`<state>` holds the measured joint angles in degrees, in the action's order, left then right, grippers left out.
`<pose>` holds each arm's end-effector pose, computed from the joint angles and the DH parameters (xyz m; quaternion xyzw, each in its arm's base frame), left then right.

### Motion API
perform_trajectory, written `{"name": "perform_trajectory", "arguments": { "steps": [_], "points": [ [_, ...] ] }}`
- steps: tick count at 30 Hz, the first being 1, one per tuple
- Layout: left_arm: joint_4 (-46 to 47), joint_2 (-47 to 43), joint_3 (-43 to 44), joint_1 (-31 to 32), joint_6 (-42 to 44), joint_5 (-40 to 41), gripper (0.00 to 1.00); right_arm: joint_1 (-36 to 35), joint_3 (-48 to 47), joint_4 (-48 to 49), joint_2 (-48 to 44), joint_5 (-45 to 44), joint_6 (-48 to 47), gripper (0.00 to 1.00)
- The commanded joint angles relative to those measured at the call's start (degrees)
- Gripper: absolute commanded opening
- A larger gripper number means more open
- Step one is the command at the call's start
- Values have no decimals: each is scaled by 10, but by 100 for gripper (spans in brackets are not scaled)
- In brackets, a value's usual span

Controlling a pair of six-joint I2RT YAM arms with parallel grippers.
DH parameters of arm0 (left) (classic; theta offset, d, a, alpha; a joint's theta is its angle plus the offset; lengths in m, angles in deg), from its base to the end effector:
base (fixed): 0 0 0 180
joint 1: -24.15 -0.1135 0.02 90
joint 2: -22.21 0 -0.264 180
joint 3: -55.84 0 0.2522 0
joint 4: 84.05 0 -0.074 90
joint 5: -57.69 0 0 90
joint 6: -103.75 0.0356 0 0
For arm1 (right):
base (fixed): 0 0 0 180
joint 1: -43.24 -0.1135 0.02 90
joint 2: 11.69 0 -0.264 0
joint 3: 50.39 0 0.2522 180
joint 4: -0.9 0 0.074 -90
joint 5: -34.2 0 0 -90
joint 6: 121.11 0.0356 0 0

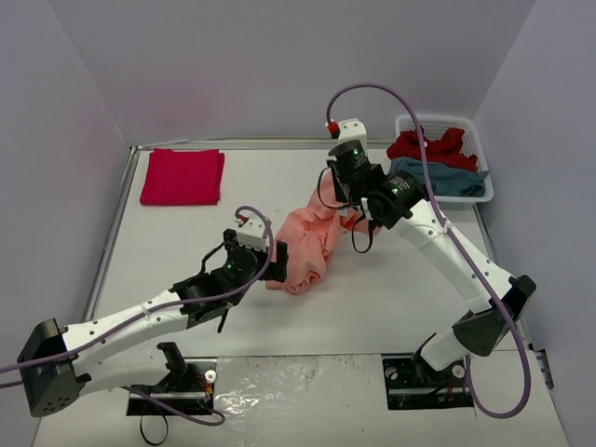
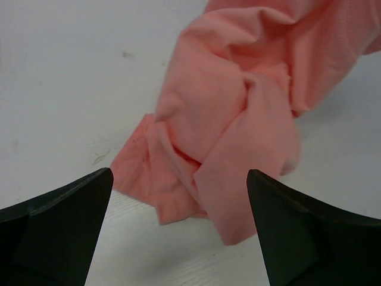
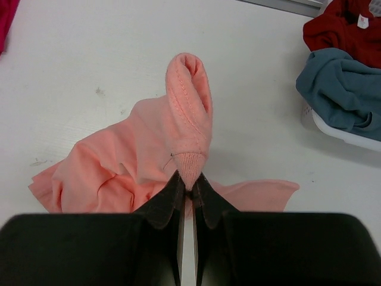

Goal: Fold and stack the t-shirts
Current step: Flatten out the tshirt

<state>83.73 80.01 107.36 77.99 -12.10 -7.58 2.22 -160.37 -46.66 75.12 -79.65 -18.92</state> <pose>0.1482 -0.1776 0.2756 0.0703 0.7995 -0.2322 0.5495 0.2616 0.2085 0.4323 -0.0963 0.8244 0.0821 0.5517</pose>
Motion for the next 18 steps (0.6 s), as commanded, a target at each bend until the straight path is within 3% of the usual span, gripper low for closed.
{"name": "perform_trajectory", "arguments": {
  "steps": [1,12,14,15,17,18],
  "points": [
    [-6,46,54,52,54,-5,95,1,9,19,-4,-18,8,0],
    [36,176,51,105,51,41,95,14,20,26,-12,-7,6,0],
    [41,195,50,111,49,42,99,17,26,29,-14,-7,7,0],
    [42,201,52,113,48,43,95,17,28,30,-13,-6,6,0],
    [40,211,57,118,46,45,78,20,31,30,-15,-6,6,0],
    [37,218,59,121,45,48,50,21,34,31,-14,-6,6,0]
  ]
}}
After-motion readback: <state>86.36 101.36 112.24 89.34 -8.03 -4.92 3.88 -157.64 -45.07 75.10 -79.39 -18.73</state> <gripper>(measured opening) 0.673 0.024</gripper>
